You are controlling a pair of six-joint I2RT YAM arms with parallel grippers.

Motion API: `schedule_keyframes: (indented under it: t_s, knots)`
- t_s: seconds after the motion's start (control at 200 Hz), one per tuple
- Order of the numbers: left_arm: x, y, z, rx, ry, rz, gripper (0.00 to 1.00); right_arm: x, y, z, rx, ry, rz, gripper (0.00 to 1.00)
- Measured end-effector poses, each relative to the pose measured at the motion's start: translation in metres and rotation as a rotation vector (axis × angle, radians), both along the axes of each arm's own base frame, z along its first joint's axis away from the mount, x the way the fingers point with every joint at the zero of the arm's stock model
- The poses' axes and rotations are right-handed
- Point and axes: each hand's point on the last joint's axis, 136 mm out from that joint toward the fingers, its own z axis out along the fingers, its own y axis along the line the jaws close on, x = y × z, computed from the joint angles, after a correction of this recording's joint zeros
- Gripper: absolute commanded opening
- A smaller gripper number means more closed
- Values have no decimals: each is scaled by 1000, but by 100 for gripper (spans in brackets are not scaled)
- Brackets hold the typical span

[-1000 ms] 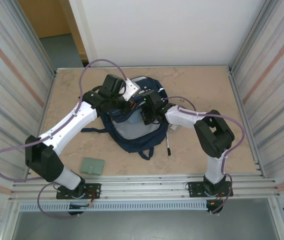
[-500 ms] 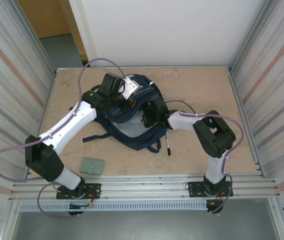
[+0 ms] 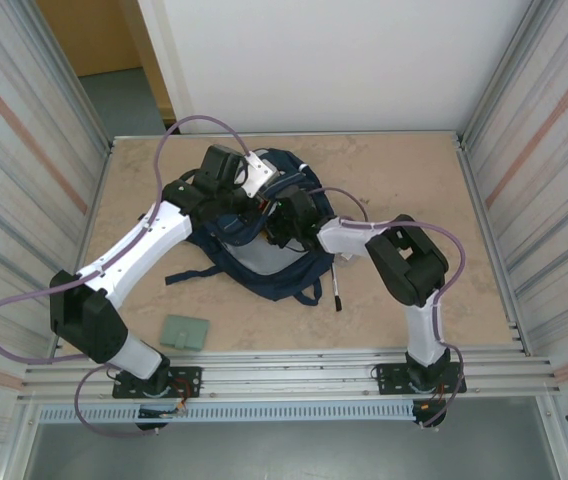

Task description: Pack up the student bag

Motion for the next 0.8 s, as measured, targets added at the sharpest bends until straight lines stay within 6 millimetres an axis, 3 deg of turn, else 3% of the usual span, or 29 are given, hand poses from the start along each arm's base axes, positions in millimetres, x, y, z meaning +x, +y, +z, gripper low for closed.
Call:
schedule_keyframes:
  t_s: [0.371,0.501,0.797]
  knots:
    - [18,16,4,18,-44,70,0,43,30,7,10,-202,130,28]
    - [18,16,3,23,-46,63,0,47,21,5,-30,-259,206,25]
    - [18,22,6,11,-42,57,0,67,-28,-6,-192,-320,268,22]
